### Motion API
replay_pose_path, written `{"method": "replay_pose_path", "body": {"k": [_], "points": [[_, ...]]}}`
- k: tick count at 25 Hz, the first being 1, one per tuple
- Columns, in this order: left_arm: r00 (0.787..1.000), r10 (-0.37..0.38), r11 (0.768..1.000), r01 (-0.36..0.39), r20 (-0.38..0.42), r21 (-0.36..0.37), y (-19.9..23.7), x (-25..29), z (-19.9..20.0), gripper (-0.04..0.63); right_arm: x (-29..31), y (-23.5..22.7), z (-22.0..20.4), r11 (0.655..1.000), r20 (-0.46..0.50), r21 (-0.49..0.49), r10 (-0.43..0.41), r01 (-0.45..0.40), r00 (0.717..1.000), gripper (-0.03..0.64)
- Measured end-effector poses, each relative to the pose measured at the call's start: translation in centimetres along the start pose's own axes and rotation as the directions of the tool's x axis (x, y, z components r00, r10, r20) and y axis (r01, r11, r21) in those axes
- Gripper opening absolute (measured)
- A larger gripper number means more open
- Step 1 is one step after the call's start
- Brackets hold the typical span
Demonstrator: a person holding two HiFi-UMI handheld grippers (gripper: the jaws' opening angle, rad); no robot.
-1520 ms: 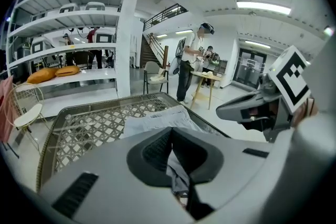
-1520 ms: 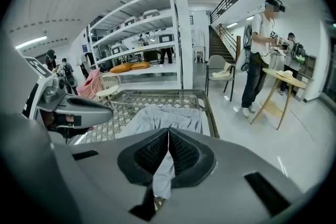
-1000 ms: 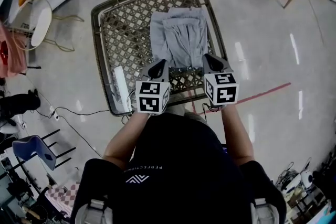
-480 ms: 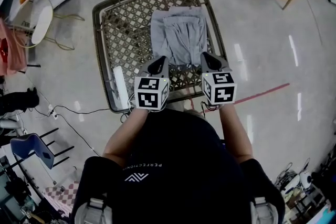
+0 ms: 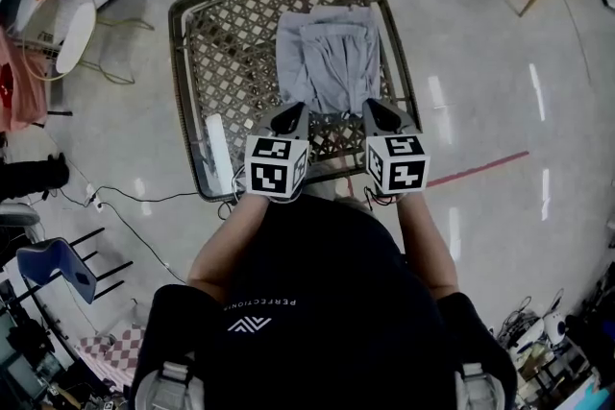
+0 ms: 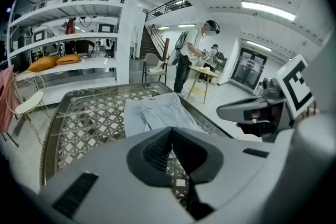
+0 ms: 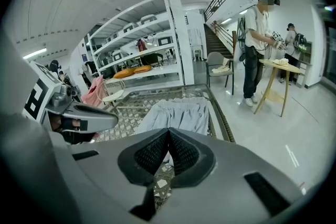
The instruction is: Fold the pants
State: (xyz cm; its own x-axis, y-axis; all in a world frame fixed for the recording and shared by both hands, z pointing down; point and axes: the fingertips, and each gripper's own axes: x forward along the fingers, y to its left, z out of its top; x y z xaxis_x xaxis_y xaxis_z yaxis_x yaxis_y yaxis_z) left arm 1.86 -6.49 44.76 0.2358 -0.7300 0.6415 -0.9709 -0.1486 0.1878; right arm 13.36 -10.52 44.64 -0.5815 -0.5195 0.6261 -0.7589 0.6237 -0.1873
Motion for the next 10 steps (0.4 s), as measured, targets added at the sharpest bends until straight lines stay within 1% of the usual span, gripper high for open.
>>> {"method": "replay_pose_path", "body": {"k": [3, 10], "points": [[0.999, -0.018, 1.000, 0.018, -0.026, 0.008, -0.30, 0.05, -0.50, 0.009, -0.04, 0.40, 0.05, 1.000, 0.004, 0.010, 0.021, -0.021, 1.000, 0.035], [0.998, -0.041, 0.999, 0.041, -0.052, 0.009, -0.56, 0.57, -0.53, 0.009, 0.49, 0.79, 0.37, 0.999, 0.012, 0.027, 0.046, -0.046, 0.999, 0.035]]}}
